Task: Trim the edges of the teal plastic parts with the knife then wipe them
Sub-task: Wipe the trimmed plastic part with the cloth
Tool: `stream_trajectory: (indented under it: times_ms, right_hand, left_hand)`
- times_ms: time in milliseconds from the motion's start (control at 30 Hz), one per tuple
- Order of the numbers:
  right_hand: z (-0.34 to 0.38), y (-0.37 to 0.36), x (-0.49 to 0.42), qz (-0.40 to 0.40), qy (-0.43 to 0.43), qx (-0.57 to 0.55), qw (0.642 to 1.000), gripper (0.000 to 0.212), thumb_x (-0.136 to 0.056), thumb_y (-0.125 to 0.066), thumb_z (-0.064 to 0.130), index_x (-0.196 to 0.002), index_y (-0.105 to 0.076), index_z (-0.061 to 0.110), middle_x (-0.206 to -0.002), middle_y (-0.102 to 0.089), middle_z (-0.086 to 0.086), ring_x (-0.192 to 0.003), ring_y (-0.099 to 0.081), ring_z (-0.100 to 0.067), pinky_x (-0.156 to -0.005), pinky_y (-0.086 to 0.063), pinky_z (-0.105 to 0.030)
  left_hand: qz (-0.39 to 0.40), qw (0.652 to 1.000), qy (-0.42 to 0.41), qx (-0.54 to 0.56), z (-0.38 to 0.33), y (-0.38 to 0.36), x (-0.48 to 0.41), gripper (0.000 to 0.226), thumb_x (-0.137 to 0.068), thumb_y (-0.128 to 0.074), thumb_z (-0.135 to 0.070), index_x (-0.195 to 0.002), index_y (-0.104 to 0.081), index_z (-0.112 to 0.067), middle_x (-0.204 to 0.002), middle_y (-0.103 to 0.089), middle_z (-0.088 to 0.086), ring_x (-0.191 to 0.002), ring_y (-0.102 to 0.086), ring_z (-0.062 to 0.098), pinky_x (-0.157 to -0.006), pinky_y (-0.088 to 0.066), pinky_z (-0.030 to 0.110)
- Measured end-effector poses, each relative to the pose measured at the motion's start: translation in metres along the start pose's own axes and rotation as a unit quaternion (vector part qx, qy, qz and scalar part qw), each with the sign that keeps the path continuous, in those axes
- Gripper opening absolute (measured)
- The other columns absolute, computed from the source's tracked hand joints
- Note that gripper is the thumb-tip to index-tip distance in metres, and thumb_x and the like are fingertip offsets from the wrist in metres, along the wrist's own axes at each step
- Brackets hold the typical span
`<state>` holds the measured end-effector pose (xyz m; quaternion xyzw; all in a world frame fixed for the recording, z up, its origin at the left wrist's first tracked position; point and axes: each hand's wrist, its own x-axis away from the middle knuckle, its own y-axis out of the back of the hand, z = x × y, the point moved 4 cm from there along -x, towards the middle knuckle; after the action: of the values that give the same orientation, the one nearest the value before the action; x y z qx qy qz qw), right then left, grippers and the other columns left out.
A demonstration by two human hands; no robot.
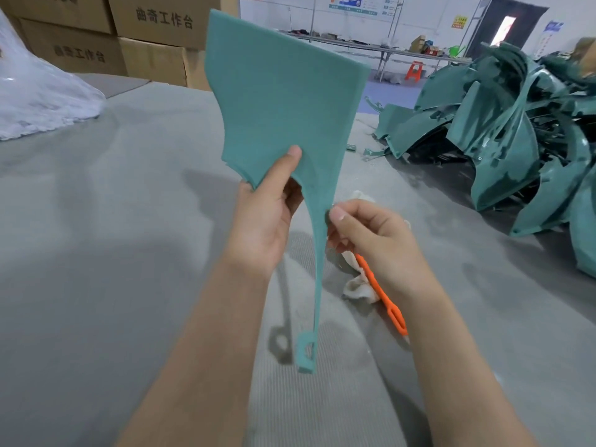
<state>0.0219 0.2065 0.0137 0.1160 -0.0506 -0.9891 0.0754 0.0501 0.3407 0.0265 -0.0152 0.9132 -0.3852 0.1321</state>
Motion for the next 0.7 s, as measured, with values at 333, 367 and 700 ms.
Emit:
stream_trajectory:
  times_ms: [333,367,700]
  right_hand:
    - [-0.026,0.05,-0.017,-0.251,-0.029,0.338,0.907,0.026,-0.096,-0.048,0.014,-0.116,-0.063,0.019,-0.119,-0.065,-0.004,-0.115,-0.055,-0.021,-0.094,-0.041,-0.03]
    - [-0.036,0.057,-0.02,-0.217,-0.076,0.412,0.882,0.035,-0.095,-0.049,0.019,-0.129,-0.057,0.021,-0.132,-0.057,-0.007,-0.124,-0.048,-0.026,-0.1,-0.037,-0.033]
    - [-0.044,0.069,-0.036,-0.249,-0.104,0.38,0.885,0.017,-0.095,-0.045,0.014,-0.094,-0.06,0.009,-0.082,-0.057,-0.005,-0.083,-0.052,-0.029,-0.072,-0.041,-0.034]
  left_hand:
    - [-0.082,0.994,0.055,-0.05,0.011,0.021,-0.007,0.015,-0.09,-0.06,-0.005,-0.098,-0.064,-0.018,-0.085,-0.074,-0.006,-0.074,-0.07,0.009,-0.066,-0.055,0.023]
    - [-0.103,0.992,0.065,-0.034,0.011,0.024,-0.008,0.016,-0.09,-0.06,-0.005,-0.1,-0.063,-0.017,-0.085,-0.073,-0.004,-0.072,-0.07,0.009,-0.067,-0.056,0.024]
    - [-0.113,0.985,0.125,-0.02,0.018,0.026,-0.008,0.021,-0.091,-0.059,-0.008,-0.11,-0.062,-0.015,-0.094,-0.069,0.002,-0.073,-0.067,0.011,-0.072,-0.056,0.027]
